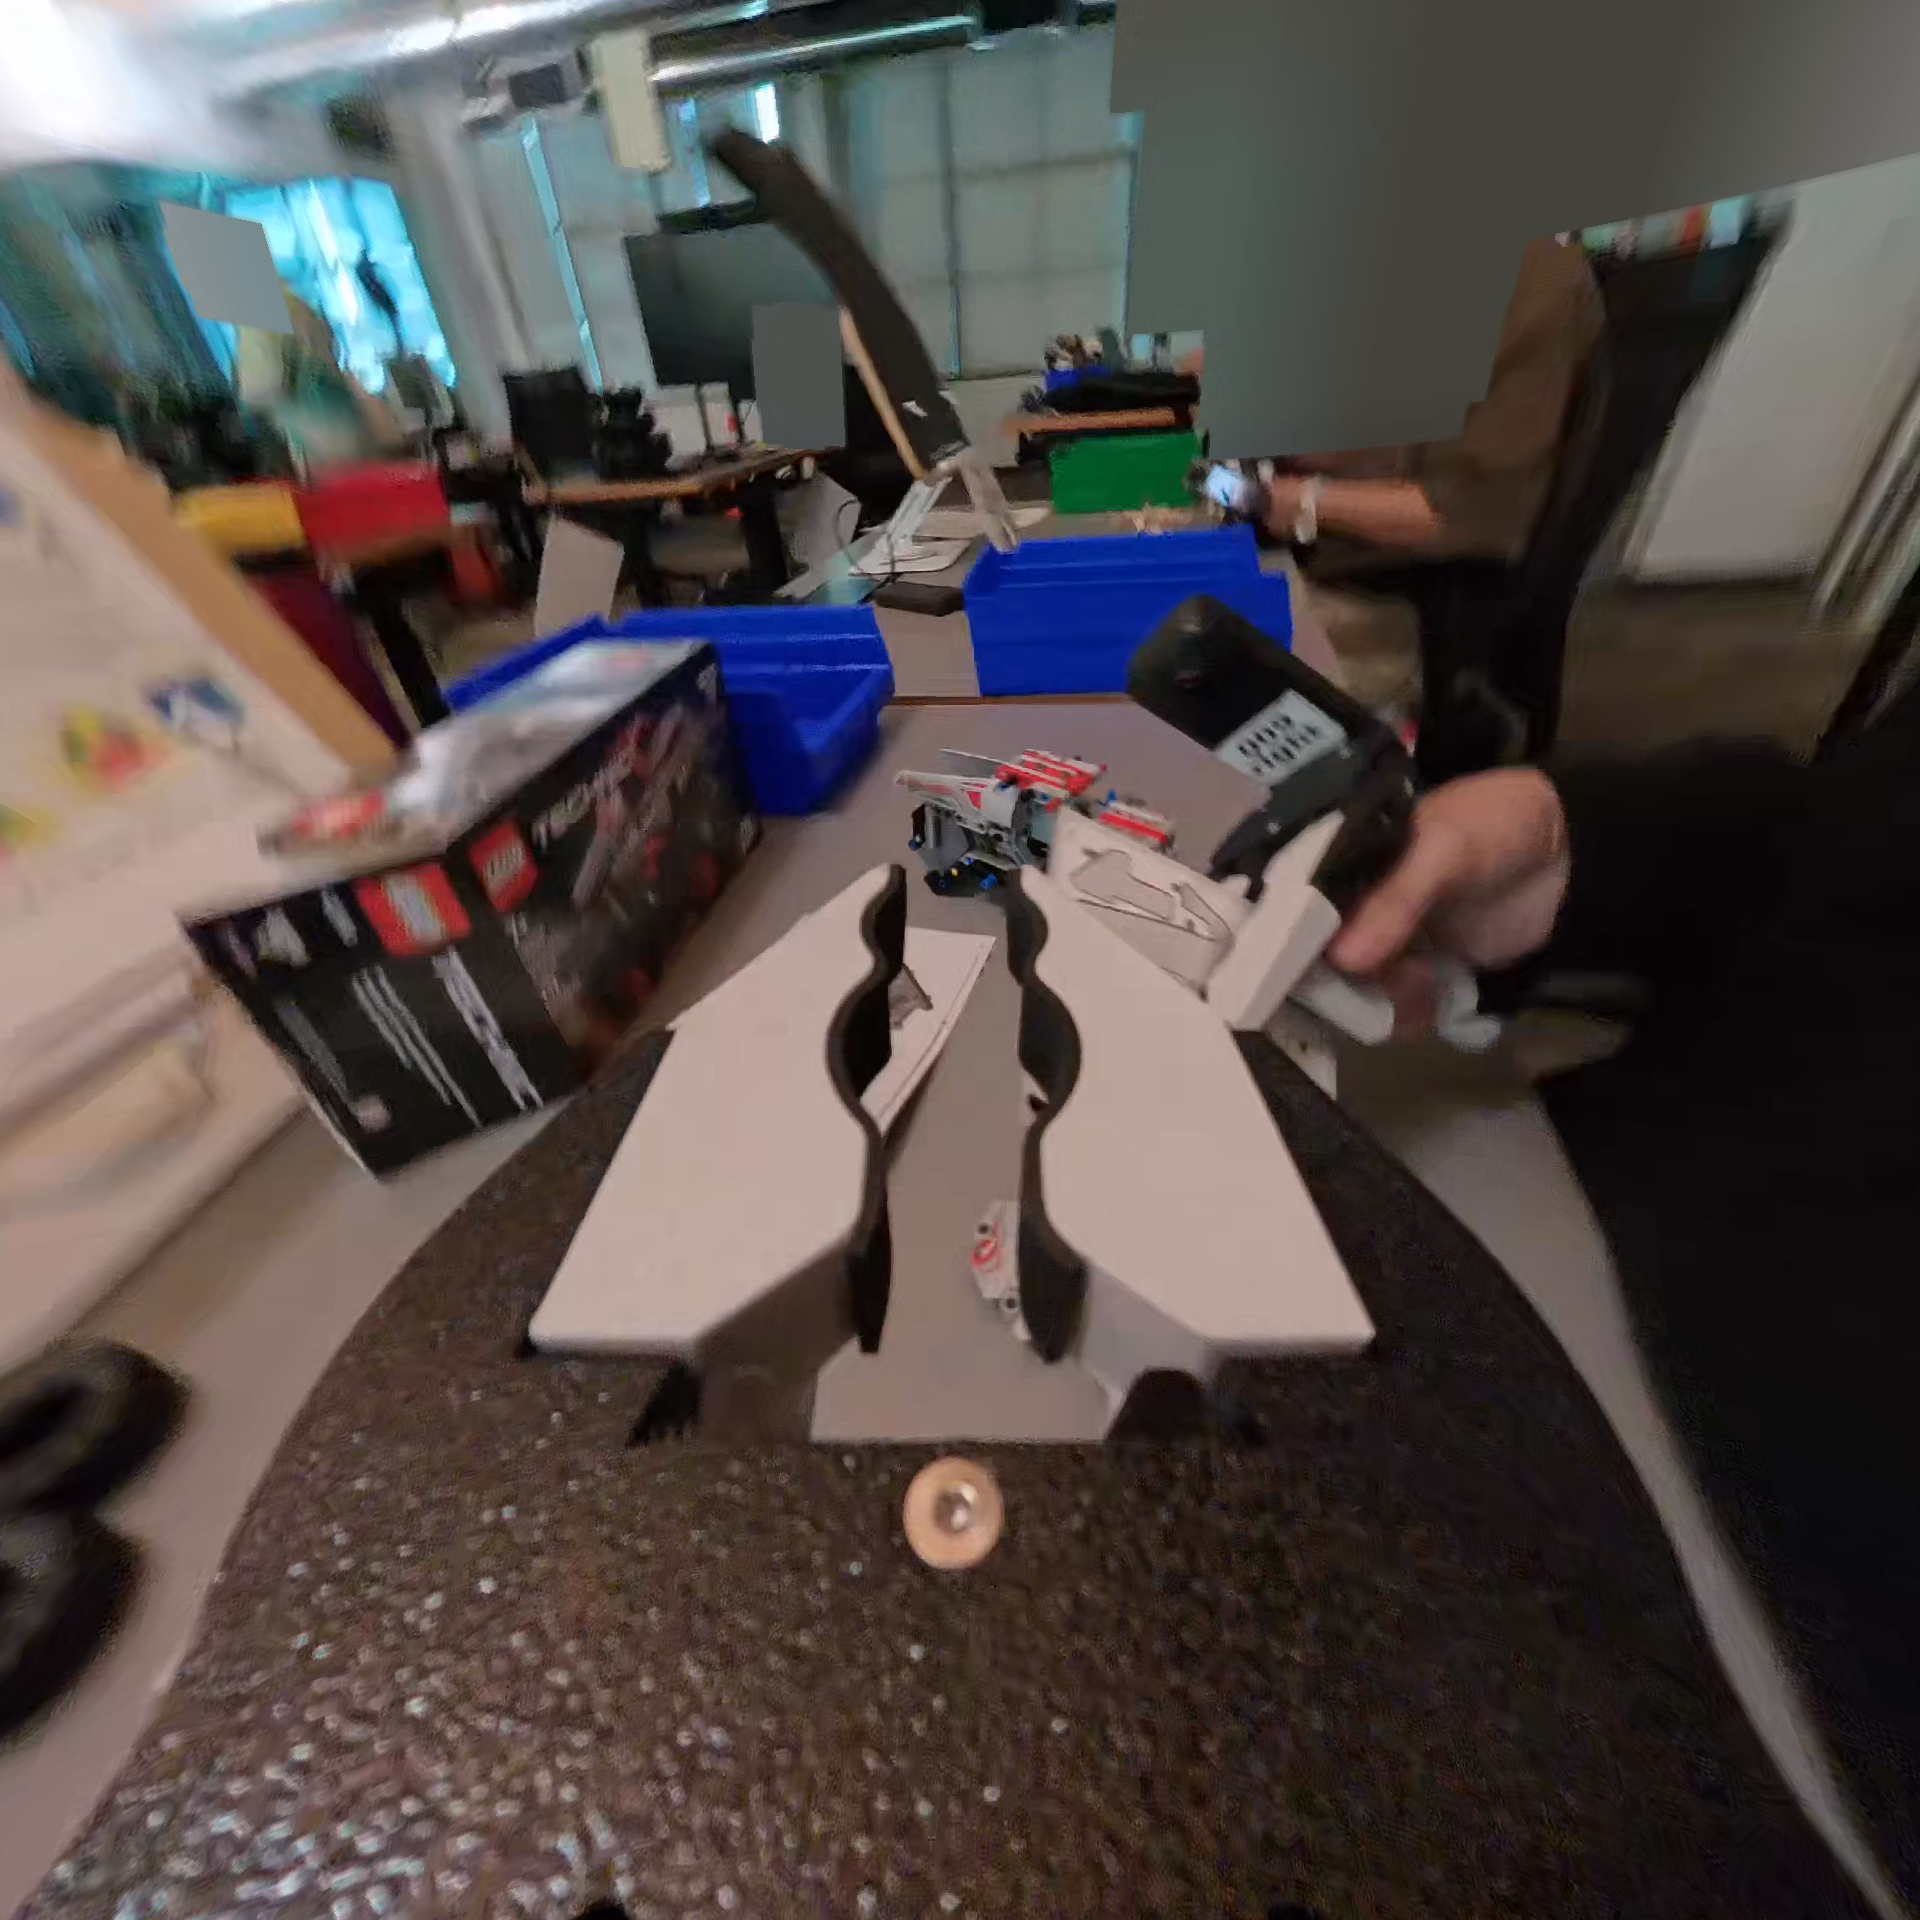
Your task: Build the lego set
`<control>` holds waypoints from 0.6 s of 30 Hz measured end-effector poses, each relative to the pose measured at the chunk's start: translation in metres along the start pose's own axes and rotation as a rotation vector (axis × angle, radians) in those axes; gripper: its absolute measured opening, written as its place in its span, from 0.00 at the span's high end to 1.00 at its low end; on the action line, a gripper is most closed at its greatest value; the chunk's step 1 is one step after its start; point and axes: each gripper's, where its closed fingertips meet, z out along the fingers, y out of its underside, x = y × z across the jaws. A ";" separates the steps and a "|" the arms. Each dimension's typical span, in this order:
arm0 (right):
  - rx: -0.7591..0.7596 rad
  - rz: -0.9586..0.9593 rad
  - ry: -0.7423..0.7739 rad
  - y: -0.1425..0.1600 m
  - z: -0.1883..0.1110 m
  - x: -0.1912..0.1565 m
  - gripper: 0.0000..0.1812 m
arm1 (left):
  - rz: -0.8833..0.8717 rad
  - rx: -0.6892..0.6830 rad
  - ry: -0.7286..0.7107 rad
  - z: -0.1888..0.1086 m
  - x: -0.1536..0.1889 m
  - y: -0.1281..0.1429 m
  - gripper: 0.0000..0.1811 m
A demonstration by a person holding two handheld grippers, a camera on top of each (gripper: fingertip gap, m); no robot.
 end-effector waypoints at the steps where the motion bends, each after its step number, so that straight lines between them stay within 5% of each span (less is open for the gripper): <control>1: 0.001 0.006 0.008 -0.001 0.000 0.000 1.00 | 0.097 -0.034 0.046 0.002 0.015 -0.001 0.92; 5: 0.015 0.005 0.021 -0.005 0.004 -0.004 1.00 | 0.262 -0.277 0.216 0.021 0.056 0.032 0.81; 10: 0.007 -0.039 -0.011 -0.006 0.007 -0.018 1.00 | 0.426 -0.433 0.311 0.030 0.068 0.065 0.81; 18: -0.075 -0.298 0.015 0.003 0.007 -0.029 1.00 | 0.370 -0.479 0.485 0.030 0.087 0.072 0.82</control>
